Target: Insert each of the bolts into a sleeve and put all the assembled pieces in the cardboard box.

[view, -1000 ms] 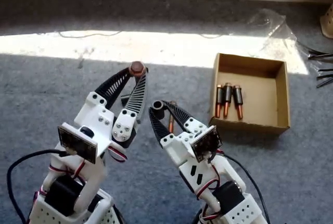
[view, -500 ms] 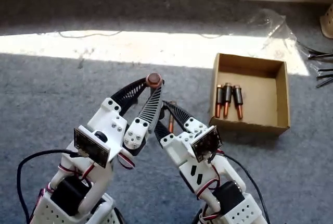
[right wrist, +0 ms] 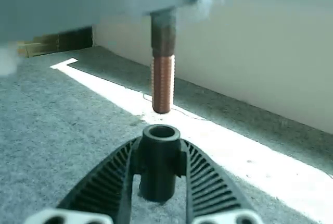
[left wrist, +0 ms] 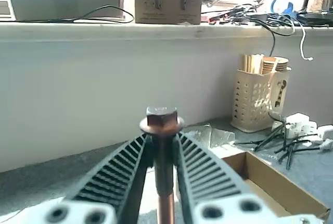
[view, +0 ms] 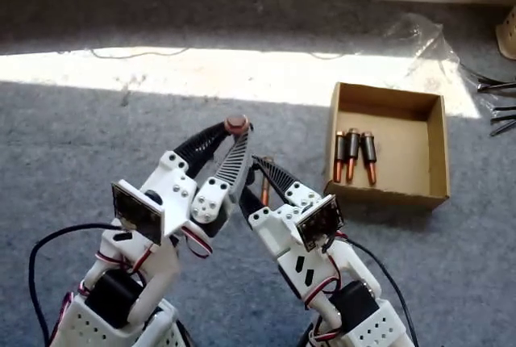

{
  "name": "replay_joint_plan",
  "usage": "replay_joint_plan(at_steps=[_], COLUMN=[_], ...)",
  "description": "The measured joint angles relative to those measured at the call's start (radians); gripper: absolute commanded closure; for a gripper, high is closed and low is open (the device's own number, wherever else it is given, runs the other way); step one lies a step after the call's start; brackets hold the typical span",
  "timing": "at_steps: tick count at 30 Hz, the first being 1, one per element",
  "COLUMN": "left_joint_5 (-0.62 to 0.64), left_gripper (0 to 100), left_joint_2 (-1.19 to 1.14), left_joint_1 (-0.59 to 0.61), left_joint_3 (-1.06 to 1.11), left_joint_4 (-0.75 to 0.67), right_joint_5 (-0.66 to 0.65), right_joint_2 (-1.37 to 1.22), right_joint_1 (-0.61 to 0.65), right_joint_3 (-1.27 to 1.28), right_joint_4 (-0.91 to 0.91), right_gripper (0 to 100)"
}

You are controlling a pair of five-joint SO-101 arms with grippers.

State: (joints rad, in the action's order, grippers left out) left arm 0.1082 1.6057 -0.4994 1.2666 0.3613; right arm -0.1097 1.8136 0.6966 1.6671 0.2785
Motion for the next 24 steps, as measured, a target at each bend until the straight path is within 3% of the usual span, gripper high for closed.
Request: replay_joint_plan(at_steps=[7, 24], left_joint_5=[0.097, 0.101], left_gripper=[99, 99], left_joint_2=[0.000, 0.000], left_joint_1=[0.060, 0.049], left_joint_3=[0.000, 0.000], left_joint_4=[-0.009, 0.005], right_joint_5=[0.000, 0.000], right_joint_2=[0.000, 0.000], right_joint_1=[0.000, 0.000], right_joint_3=[0.000, 0.000], right_joint_4=[0.000, 0.000], right_gripper=[99.3, 99.3])
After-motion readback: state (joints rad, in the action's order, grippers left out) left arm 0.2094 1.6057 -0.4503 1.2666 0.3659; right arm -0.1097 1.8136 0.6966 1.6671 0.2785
